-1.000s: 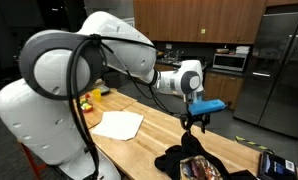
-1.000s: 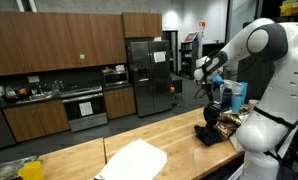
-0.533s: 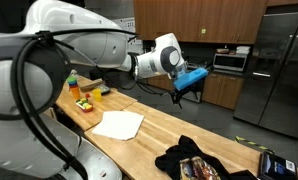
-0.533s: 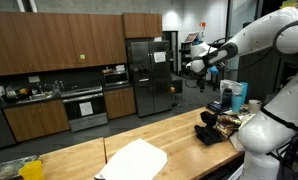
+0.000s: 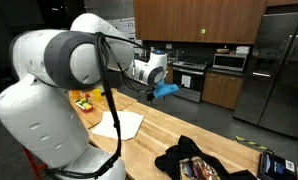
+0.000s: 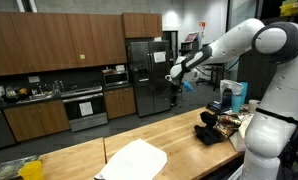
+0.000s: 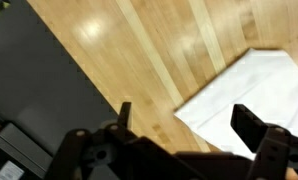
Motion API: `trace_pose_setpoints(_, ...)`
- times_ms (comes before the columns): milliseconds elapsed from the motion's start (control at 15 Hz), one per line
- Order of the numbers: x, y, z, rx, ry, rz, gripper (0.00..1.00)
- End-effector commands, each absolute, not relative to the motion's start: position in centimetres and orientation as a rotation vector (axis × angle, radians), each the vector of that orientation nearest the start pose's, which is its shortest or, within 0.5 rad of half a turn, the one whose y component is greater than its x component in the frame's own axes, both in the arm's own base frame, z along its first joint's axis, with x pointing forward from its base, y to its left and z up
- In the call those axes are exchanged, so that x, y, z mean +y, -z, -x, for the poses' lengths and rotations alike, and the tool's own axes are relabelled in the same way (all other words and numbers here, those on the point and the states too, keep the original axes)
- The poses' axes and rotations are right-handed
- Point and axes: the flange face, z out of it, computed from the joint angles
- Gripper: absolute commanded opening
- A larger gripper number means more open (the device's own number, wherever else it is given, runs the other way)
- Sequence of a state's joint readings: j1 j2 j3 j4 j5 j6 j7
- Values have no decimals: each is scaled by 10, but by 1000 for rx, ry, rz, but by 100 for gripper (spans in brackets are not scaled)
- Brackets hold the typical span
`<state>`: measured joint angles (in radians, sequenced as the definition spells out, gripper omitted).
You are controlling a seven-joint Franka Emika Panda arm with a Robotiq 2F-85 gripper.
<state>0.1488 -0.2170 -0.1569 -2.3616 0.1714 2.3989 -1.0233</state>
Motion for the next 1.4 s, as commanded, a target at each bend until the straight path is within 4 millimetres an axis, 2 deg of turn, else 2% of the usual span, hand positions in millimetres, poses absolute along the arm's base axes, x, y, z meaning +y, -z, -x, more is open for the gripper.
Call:
trace_pose_setpoints(0,60,-420,-536,-1461,470,2535,100)
trace_pose_setpoints(267,124,-407,-580,-1631,361,2358,100)
trace_pose_setpoints(400,146,-402,-597,-1736,276,2313,100)
trace_pose_setpoints(667,184,-389,-632,-2003,102,2388,100)
trace_pose_setpoints(933,225,-369,-654,-2229,-74,2245,100)
trace_pose_setpoints(1000,233,-363,-656,-2249,-135,2227,100)
trace_pose_setpoints(1067,220,-367,-642,-2193,-61,2271,100)
trace_pose_setpoints(1200,228,-358,-645,-2198,-75,2255,100)
trace_pose_setpoints(1333,228,-357,-645,-2196,-78,2255,100)
